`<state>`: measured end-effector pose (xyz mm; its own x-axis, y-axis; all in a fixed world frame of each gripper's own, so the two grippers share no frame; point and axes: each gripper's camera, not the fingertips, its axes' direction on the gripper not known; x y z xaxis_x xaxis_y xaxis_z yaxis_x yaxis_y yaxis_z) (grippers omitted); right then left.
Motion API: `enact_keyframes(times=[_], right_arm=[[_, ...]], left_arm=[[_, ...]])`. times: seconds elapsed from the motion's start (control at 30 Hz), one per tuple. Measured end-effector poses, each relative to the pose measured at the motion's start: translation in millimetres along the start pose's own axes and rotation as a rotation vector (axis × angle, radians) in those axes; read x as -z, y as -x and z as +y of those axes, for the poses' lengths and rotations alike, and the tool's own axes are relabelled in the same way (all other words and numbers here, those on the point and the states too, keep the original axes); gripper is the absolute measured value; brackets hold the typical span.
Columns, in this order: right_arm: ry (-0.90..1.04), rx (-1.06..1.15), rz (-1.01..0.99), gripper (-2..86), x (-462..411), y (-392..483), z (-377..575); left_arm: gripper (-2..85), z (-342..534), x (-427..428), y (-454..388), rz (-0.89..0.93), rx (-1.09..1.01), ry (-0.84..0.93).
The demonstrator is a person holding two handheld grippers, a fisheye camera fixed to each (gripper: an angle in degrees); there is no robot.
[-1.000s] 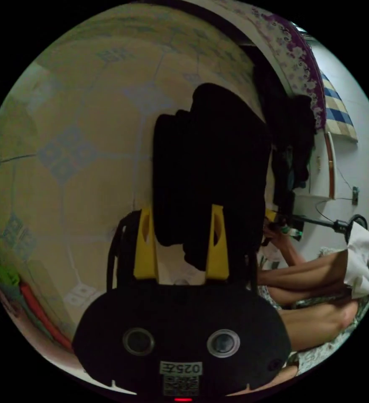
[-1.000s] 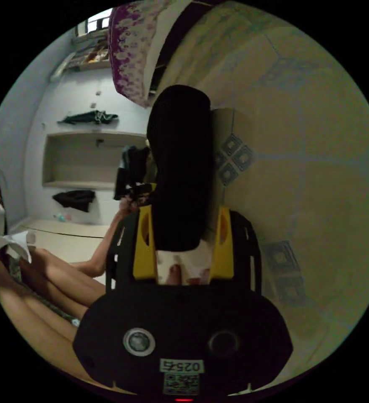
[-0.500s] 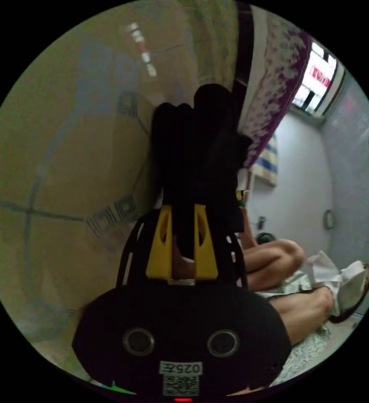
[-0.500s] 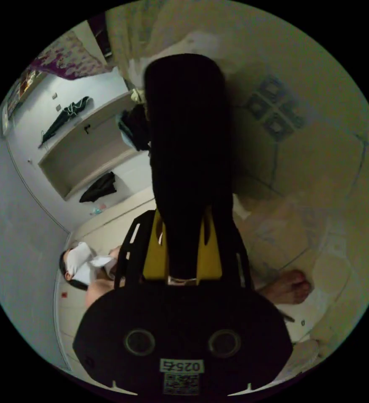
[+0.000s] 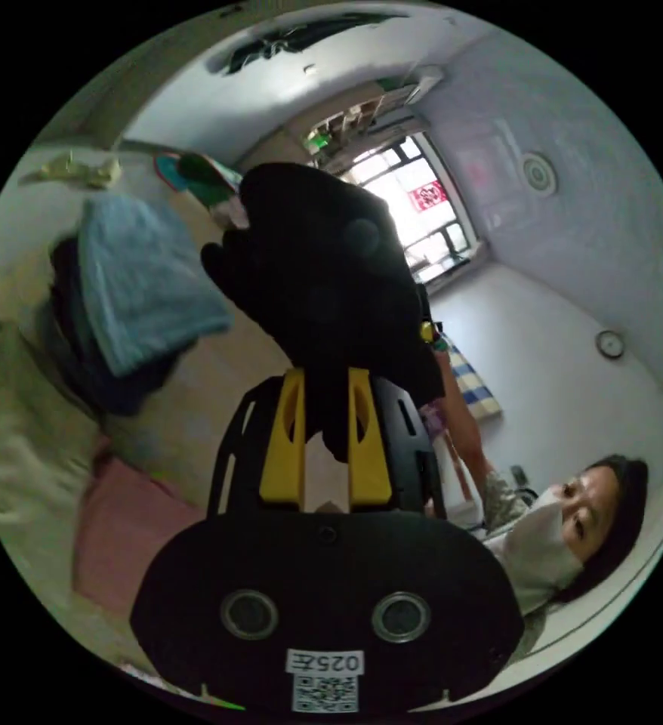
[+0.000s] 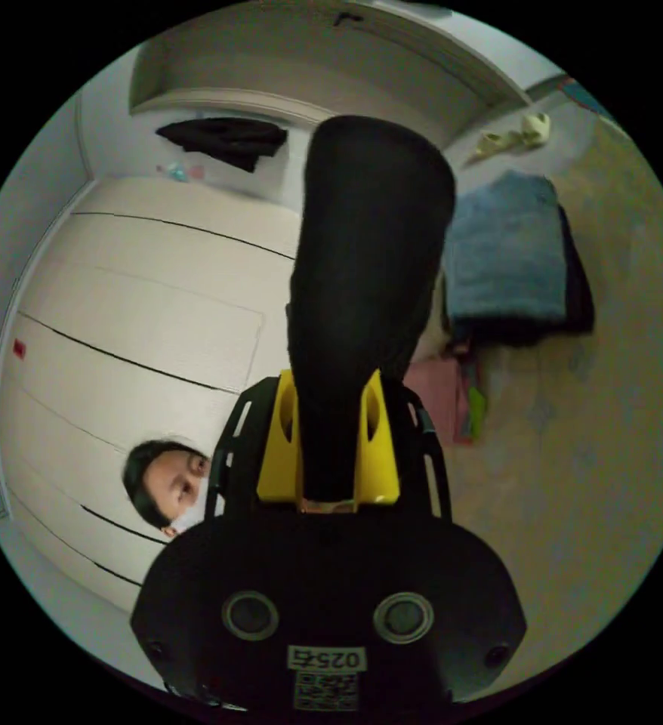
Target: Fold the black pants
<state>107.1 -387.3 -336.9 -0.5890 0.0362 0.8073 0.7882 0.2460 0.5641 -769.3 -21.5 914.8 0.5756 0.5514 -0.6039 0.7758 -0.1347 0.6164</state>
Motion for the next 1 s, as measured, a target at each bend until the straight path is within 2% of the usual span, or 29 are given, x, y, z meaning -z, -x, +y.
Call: enact_keyframes(times=[0.1, 0.17, 0.3, 0.33, 0.37, 0.43, 0.5, 0.63, 0.77, 0.83, 0.9, 0.93, 0.97, 1.0], right_arm=[[0.015, 0.026, -0.05, 11.9, -23.1, -27.1, -76.6], [0.002, -0.033, 0.004, 12.9, -42.1, -67.3, -110.9], [-0.113, -0.312, 0.339, 14.9, -111.1, -201.0, -139.5], [-0.13, -0.307, 0.403, 14.6, -134.6, -221.3, -137.4], [-0.152, -0.284, 0.415, 14.6, -141.7, -226.2, -135.5], [-0.279, -0.207, 0.289, 14.6, -141.1, -233.5, -125.3], [-0.253, -0.228, 0.23, 14.9, -142.1, -236.3, -125.2], [-0.128, -0.252, 0.31, 16.5, -158.9, -231.5, -127.0], [-0.178, -0.248, 0.271, 14.8, -154.5, -227.1, -122.0], [-0.448, -0.209, 0.343, 10.1, -112.9, -218.4, -108.5], [-0.607, -0.278, 0.473, 5.5, -80.4, -231.3, -101.8], [-0.569, -0.345, 0.618, 1.3, -74.1, -251.5, -112.2], [-0.509, -0.366, 0.685, 0.8, -76.8, -264.7, -122.1], [-0.353, -0.373, 0.787, -0.1, -95.6, -295.4, -146.5]], left_arm=[[4.5, -44.8, 48.4, -22.1, -0.217, -0.008, -0.052], [4.7, -63.1, 54.9, 5.1, -0.278, 0.077, -0.036], [7.5, -51.0, -0.9, 157.9, -0.416, 0.448, 0.077], [8.3, -38.7, -11.4, 186.1, -0.426, 0.444, 0.067], [8.7, -31.7, -6.8, 196.6, -0.382, 0.473, 0.036], [8.4, -18.1, 24.0, 211.5, -0.136, 0.419, -0.054], [7.9, -13.1, 34.3, 212.4, -0.045, 0.429, -0.079], [8.4, -24.0, 16.9, 180.3, -0.135, 0.379, 0.096], [8.4, -6.7, 25.0, 167.4, -0.122, 0.399, 0.079], [8.3, 11.6, 36.0, 169.3, -0.095, 0.431, 0.018], [8.2, 25.0, 42.4, 166.3, -0.087, 0.432, -0.026], [8.2, 34.4, 45.2, 161.5, -0.093, 0.432, -0.053], [8.2, 38.7, 45.8, 158.4, -0.1, 0.426, -0.064], [8.3, 45.7, 46.6, 152.9, -0.111, 0.406, -0.075]])
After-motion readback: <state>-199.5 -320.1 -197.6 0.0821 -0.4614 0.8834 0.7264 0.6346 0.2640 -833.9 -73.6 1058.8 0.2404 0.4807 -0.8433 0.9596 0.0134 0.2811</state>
